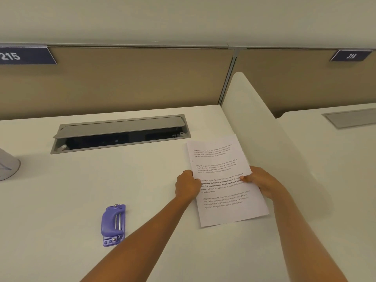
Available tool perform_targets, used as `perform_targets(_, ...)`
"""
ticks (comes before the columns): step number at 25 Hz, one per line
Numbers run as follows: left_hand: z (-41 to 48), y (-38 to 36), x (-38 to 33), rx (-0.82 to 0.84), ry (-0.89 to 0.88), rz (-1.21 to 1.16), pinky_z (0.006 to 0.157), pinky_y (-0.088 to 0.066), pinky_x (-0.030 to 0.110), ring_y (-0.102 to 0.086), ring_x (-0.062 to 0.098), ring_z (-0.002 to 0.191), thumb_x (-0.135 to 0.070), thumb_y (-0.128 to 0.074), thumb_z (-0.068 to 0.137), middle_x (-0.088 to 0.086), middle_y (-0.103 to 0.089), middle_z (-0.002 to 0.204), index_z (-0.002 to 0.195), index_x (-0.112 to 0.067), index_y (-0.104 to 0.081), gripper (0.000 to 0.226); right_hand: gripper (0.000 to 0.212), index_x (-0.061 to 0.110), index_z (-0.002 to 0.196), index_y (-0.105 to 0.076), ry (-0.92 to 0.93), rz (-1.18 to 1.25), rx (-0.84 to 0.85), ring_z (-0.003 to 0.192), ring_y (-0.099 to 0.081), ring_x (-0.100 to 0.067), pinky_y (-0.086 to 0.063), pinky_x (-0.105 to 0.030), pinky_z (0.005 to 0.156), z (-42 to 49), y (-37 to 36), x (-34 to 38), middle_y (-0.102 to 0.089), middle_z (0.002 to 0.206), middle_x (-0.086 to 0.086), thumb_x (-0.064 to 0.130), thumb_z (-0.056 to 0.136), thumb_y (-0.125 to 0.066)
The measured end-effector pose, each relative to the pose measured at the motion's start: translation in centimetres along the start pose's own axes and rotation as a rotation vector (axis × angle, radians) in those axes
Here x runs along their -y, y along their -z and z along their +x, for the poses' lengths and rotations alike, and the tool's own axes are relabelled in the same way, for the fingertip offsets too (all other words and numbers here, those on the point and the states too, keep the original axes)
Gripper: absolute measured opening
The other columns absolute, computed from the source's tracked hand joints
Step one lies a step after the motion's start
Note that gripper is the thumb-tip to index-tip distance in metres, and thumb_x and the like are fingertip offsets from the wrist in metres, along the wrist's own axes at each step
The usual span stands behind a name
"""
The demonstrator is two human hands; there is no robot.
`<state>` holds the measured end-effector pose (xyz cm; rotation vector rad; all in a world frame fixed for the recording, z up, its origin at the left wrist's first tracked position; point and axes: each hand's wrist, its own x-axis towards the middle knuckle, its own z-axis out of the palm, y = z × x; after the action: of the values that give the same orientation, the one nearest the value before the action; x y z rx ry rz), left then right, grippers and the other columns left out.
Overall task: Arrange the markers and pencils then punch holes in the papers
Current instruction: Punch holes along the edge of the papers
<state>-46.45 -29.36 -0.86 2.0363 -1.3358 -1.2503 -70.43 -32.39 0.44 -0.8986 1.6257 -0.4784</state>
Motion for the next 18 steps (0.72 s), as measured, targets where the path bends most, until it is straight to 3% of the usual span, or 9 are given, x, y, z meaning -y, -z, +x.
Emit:
perform_targets(3, 0.1, -0.1, -0.6, 0.009, -0.021, 0.097, 0.066, -0.044, 0.03, -0.057, 0.024, 0.083, -0.021, -0.053, 0.088, 0.008, -0.063, 0.107, 0.097, -0.008, -0.051, 0.016, 0.043, 0.005, 0.128, -0.052, 0.004, -0.122, -0.196, 0.105, -0.064, -0.034, -0.056, -0.046, 0.085, 0.5, -0.1, 0.8, -0.064, 0.119, -0.016, 0.005, 0.087, -0.066)
perform_targets(6, -0.2, -0.1, -1.3, 0.02, -0.041, 0.188, 0.072, -0.04, 0.031, -0.057, 0.029, 0.104, -0.026, -0.052, 0.091, 0.011, -0.054, 0.12, 0.117, -0.004, -0.046, 0.035, 0.055, 0.006, 0.137, -0.048, -0.013, -0.354, -0.384, 0.117, -0.059, -0.036, -0.052, -0.049, 0.095, 0.6, -0.5, 1.4, -0.058, 0.132, -0.017, 0.012, 0.086, -0.067)
perform_targets(8, -0.6, -0.5, -1.6, 0.036, -0.054, 0.247, 0.074, -0.039, 0.031, -0.055, 0.031, 0.11, -0.029, -0.052, 0.092, 0.014, -0.045, 0.126, 0.123, -0.001, -0.043, 0.043, 0.052, -0.003, 0.136, -0.048, -0.003, -0.456, -0.438, 0.12, -0.057, -0.039, -0.049, -0.049, 0.1, 0.7, -0.8, 1.5, -0.057, 0.135, -0.021, 0.011, 0.087, -0.062)
perform_targets(10, -0.9, -0.9, -1.6, 0.055, -0.06, 0.273, 0.074, -0.04, 0.031, -0.053, 0.032, 0.111, -0.031, -0.053, 0.091, 0.016, -0.04, 0.129, 0.127, 0.002, -0.039, 0.05, 0.037, -0.01, 0.122, -0.055, 0.006, -0.507, -0.468, 0.112, -0.06, -0.041, -0.05, -0.044, 0.092, 0.3, -1.2, 1.8, -0.063, 0.122, -0.023, 0.006, 0.088, -0.057)
perform_targets(12, -1.0, -1.2, -1.7, 0.058, -0.045, 0.276, 0.078, -0.041, 0.033, -0.049, 0.032, 0.115, -0.033, -0.054, 0.09, 0.018, -0.037, 0.131, 0.128, 0.004, -0.037, 0.056, 0.006, 0.001, 0.09, -0.057, 0.012, -0.528, -0.48, 0.089, -0.059, -0.035, -0.047, -0.036, 0.072, -0.4, -1.7, 2.2, -0.061, 0.095, -0.017, 0.004, 0.086, -0.053)
perform_targets(13, -1.1, -1.3, -1.7, 0.055, -0.035, 0.279, 0.081, -0.043, 0.034, -0.046, 0.032, 0.118, -0.034, -0.055, 0.09, 0.018, -0.036, 0.132, 0.129, 0.004, -0.036, 0.058, 0.006, 0.005, 0.079, -0.051, 0.018, -0.542, -0.478, 0.082, -0.055, -0.032, -0.042, -0.032, 0.066, -0.5, -2.0, 2.3, -0.057, 0.087, -0.014, 0.003, 0.085, -0.052)
perform_targets(18, -1.2, -1.7, -1.8, 0.042, -0.007, 0.297, 0.093, -0.043, 0.039, -0.035, 0.032, 0.126, -0.043, -0.054, 0.089, 0.017, -0.032, 0.136, 0.135, 0.003, -0.032, 0.068, 0.005, 0.003, 0.087, -0.047, 0.016, -0.626, -0.496, 0.081, -0.05, -0.031, -0.039, -0.031, 0.069, -1.0, -2.9, 2.4, -0.053, 0.089, -0.012, 0.004, 0.087, -0.052)
